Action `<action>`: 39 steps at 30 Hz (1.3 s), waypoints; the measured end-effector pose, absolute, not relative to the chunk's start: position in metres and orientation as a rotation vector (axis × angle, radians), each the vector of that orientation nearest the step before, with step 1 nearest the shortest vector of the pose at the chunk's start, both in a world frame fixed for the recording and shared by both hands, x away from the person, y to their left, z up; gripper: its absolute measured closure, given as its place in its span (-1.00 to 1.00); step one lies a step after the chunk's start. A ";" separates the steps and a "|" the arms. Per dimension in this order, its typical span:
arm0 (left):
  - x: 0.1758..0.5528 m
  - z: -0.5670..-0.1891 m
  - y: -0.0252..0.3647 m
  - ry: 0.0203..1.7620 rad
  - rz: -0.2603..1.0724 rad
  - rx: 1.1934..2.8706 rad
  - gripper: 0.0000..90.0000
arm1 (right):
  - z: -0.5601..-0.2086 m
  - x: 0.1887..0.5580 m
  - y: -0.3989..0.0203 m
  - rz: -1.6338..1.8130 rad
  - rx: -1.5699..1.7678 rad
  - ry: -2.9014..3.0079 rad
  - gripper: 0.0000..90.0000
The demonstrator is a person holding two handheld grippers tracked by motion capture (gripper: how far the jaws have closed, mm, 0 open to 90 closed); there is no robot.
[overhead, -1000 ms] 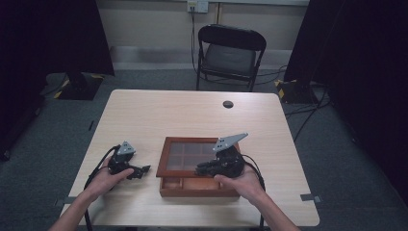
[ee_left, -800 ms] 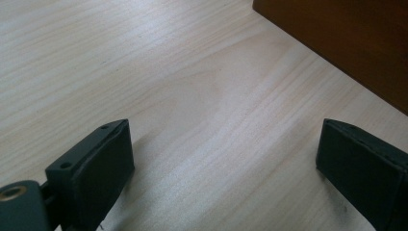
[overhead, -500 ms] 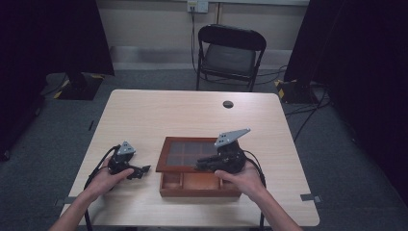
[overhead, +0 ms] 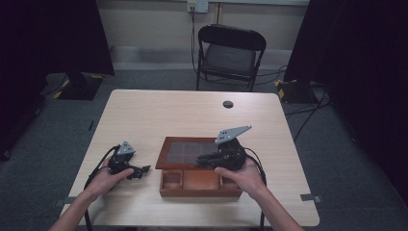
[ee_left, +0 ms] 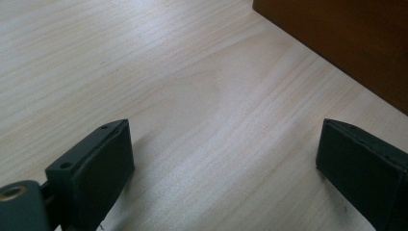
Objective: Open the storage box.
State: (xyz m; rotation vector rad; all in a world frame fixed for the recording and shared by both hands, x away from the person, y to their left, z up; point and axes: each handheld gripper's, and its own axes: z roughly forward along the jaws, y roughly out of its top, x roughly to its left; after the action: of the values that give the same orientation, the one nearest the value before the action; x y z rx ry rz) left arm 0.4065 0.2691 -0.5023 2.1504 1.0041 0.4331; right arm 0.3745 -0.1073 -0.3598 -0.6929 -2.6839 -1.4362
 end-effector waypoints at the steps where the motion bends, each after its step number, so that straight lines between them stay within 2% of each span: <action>1: 0.406 -0.502 0.269 1.004 0.433 2.150 -0.89 | -0.359 0.375 -0.107 -1.436 -0.693 -2.684 0.80; 39: 0.406 -0.502 0.269 1.005 0.431 2.150 -0.89 | -0.343 0.386 -0.107 -1.510 -0.712 -2.672 0.81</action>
State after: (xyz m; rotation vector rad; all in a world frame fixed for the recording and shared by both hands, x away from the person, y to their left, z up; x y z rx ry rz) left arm 0.4064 0.2690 -0.5024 2.1502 1.0047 0.4312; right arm 0.3860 -0.1071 -0.3427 -0.7117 -2.6718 -1.5102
